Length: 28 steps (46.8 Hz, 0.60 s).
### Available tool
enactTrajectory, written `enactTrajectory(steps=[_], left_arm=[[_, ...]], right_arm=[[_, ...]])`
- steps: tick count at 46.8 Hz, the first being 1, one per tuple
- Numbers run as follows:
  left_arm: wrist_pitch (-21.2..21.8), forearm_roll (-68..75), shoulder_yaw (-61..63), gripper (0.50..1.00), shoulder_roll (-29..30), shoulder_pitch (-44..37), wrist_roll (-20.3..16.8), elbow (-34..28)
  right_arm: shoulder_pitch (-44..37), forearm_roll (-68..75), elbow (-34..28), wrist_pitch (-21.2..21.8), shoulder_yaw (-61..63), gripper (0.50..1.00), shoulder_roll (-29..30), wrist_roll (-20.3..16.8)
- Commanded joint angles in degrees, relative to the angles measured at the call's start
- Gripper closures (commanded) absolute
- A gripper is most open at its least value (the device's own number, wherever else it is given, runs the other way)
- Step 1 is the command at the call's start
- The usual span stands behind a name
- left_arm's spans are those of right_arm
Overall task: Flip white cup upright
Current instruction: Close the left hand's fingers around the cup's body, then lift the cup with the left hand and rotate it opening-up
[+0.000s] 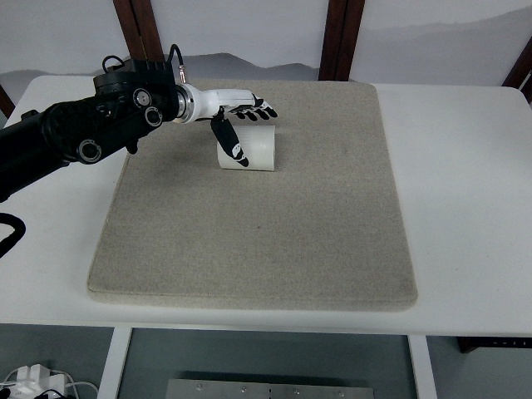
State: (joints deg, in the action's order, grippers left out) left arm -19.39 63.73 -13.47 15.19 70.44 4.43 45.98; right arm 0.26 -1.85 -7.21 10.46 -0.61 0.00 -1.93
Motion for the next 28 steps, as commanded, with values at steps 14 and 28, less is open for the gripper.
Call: enactTrajectory(steps=[14, 28], left_arm=[[1.8, 0.3, 2.5, 0.555, -0.9, -0.1, 0.0, -0.3], [2.2, 0.4, 4.0, 0.559, -2.3, -0.1, 0.0, -1.6]], right_arm=[[0.0, 0.0, 0.0, 0.0, 0.0, 0.548, 0.0, 0.0], [0.0, 0.0, 0.0, 0.0, 0.0, 0.548, 0.0, 0.0]])
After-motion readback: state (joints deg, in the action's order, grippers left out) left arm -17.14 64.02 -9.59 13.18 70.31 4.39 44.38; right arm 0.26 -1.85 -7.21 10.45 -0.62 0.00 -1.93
